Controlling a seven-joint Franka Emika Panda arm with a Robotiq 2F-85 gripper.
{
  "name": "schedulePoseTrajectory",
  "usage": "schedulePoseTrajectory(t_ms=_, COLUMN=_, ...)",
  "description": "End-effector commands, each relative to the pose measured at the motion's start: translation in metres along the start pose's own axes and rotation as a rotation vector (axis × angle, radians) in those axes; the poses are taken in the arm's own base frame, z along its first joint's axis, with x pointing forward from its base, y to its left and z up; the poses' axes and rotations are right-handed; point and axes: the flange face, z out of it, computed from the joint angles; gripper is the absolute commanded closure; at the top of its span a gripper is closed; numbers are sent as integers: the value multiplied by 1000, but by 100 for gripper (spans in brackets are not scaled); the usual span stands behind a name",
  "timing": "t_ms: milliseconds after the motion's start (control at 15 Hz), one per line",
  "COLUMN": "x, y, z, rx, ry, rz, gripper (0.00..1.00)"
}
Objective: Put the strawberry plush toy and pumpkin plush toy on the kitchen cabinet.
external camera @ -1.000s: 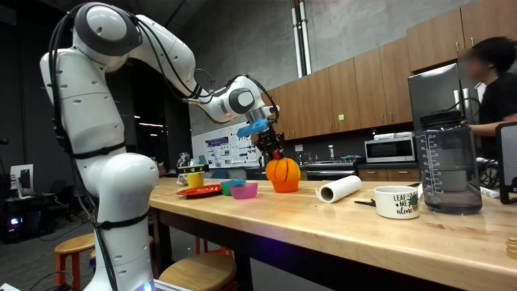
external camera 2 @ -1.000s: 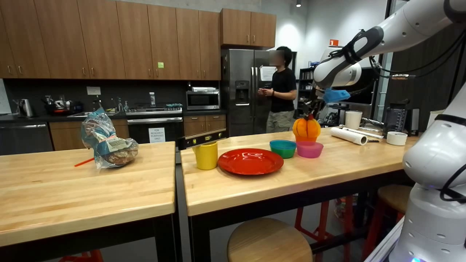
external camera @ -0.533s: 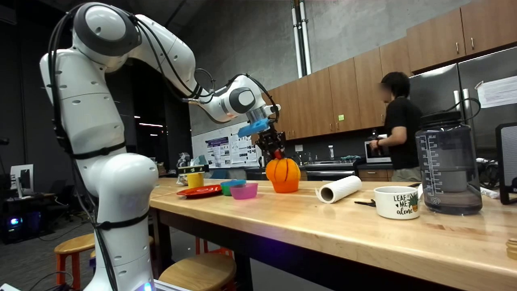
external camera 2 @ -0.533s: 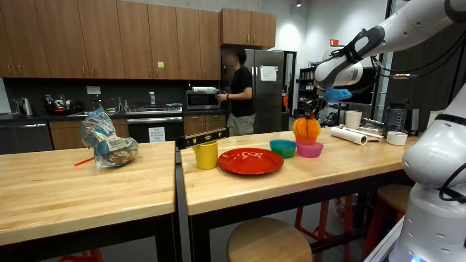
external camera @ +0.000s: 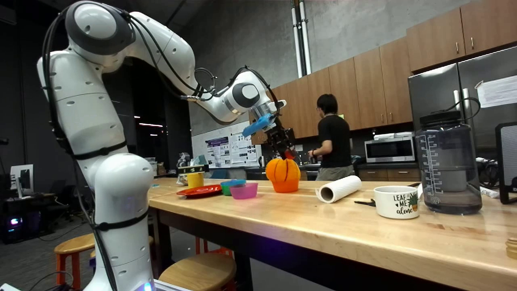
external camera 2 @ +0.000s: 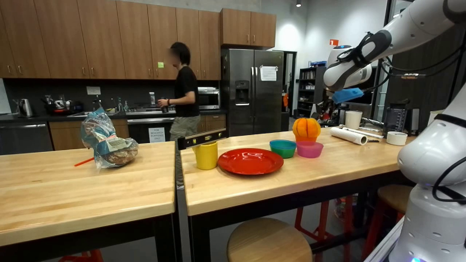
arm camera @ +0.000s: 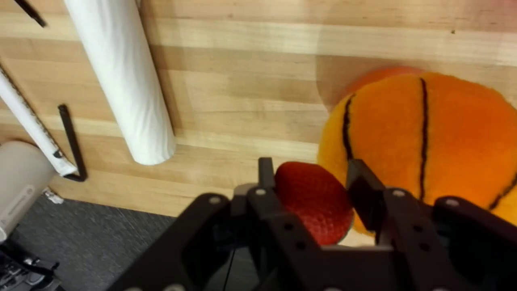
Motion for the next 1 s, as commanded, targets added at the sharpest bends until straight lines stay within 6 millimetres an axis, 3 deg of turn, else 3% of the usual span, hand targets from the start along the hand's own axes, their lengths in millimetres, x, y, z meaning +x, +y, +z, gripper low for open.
schedulePoseTrajectory(t_ms=0, x=-19, y=14, z=11, rx=-24, ry=-97, rz=69, gripper=77)
schedulePoseTrajectory(t_ms=467, x=-46, y=35, z=44, rx=-32, ry=-269, rz=227, gripper=77)
schedulePoseTrajectory(t_ms=933, x=-65, y=33, z=84, rx=33, ry=-381, rz=296, gripper=77)
